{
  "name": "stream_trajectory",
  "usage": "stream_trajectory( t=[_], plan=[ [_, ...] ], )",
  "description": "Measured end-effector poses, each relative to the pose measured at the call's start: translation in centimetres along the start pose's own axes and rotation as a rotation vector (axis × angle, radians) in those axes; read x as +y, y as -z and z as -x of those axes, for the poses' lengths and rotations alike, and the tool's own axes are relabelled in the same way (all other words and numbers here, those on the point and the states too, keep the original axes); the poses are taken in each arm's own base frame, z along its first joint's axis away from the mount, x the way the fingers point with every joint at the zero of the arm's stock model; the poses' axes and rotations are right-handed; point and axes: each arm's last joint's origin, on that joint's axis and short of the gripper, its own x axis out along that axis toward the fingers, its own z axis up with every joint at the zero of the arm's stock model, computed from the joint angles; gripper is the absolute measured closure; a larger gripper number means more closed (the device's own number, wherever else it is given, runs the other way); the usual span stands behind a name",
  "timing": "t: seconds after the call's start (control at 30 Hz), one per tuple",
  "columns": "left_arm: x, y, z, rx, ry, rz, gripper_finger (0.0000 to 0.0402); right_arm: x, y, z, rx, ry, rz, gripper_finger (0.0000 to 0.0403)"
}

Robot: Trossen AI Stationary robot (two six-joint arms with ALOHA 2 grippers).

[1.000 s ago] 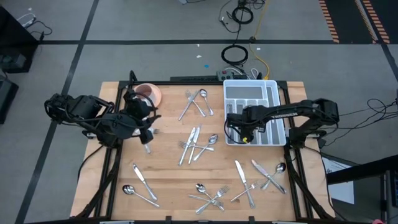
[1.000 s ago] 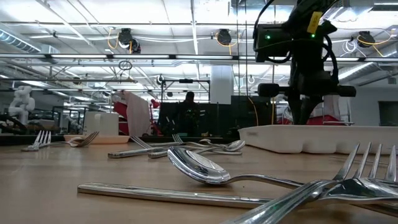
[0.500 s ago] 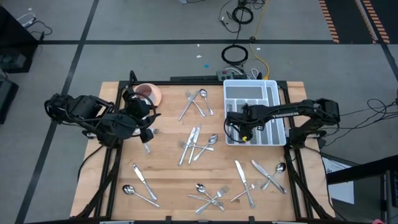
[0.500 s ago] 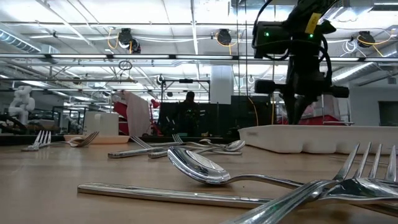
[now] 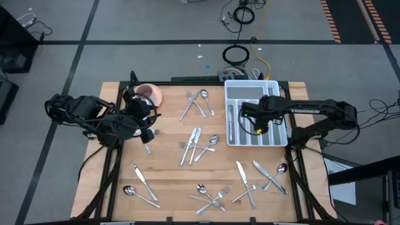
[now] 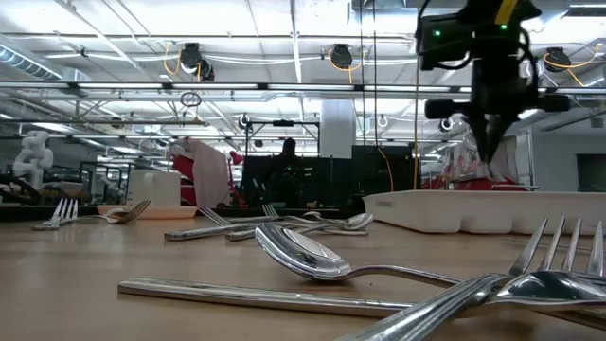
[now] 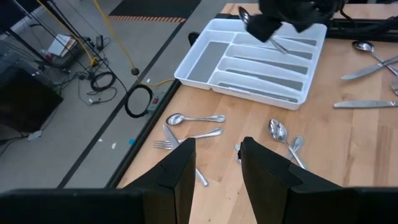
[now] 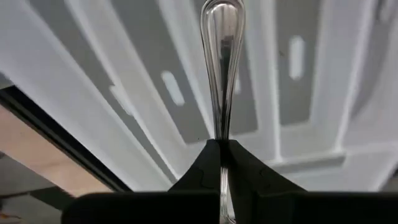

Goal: Sort silverware
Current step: Put the silver spoon into the white cutlery tray

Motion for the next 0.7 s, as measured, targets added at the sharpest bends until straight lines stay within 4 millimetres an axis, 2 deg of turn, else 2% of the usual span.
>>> stream_trajectory(
  t=[0.23,0.33,0.47,0.7],
  plan=[
    [0.1,0.0,0.0,-0.010,-0.022,0.000,0.0269,0.6,-1.2,-2.3,-0.026,0.022,0.037,0.0402],
    [0.1,0.0,0.0,-0.012,-0.027,0.000,0.0269,0.2,-1.7,-2.7,-0.042,0.067,0.049,0.0402],
    [0.1,0.0,0.0,-0.018,-0.040,0.001,0.0269,0.2,-2.3,-3.4,-0.109,0.038,0.072,0.0402],
    [0.1,-0.1,0.0,-0.020,-0.045,0.001,0.0269,0.5,-2.9,-4.9,-0.114,0.029,0.137,0.0402]
  ],
)
